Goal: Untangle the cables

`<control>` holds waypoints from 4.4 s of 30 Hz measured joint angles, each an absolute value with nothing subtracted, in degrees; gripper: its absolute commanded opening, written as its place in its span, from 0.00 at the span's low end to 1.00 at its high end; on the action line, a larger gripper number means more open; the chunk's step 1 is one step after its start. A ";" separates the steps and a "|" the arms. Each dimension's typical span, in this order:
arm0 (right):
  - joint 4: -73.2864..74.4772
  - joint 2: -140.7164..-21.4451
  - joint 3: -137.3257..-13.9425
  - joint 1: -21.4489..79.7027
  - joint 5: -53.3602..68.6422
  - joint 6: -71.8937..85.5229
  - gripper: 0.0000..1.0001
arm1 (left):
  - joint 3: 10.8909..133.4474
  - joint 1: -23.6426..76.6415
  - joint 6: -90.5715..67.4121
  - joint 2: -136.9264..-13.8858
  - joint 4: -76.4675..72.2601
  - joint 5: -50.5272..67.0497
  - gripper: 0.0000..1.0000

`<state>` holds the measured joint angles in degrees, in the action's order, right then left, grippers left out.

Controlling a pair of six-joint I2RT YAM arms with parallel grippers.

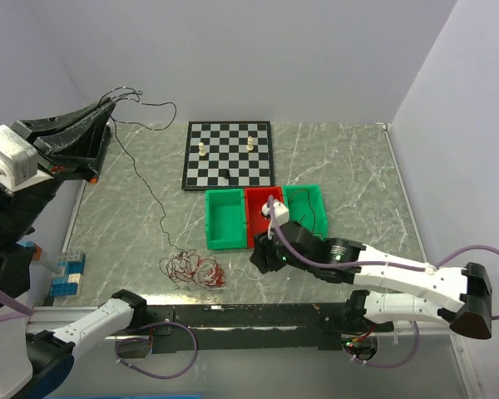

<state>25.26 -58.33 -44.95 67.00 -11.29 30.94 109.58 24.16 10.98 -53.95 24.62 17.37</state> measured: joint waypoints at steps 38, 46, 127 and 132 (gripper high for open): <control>-8.08 -88.82 -62.00 72.86 -2.09 13.63 0.46 | 107.68 24.16 11.31 -53.80 18.98 15.73 0.01; -4.19 -85.43 -50.02 72.71 -2.57 21.30 0.54 | 109.91 24.12 14.83 -54.68 7.11 6.48 0.01; -8.78 -71.55 -62.98 71.59 -11.99 0.34 0.78 | 93.86 24.05 16.10 -53.58 11.92 11.20 0.01; -10.98 -75.77 -68.42 71.24 -10.66 -2.28 0.77 | 93.86 24.08 14.37 -52.73 12.45 12.21 0.01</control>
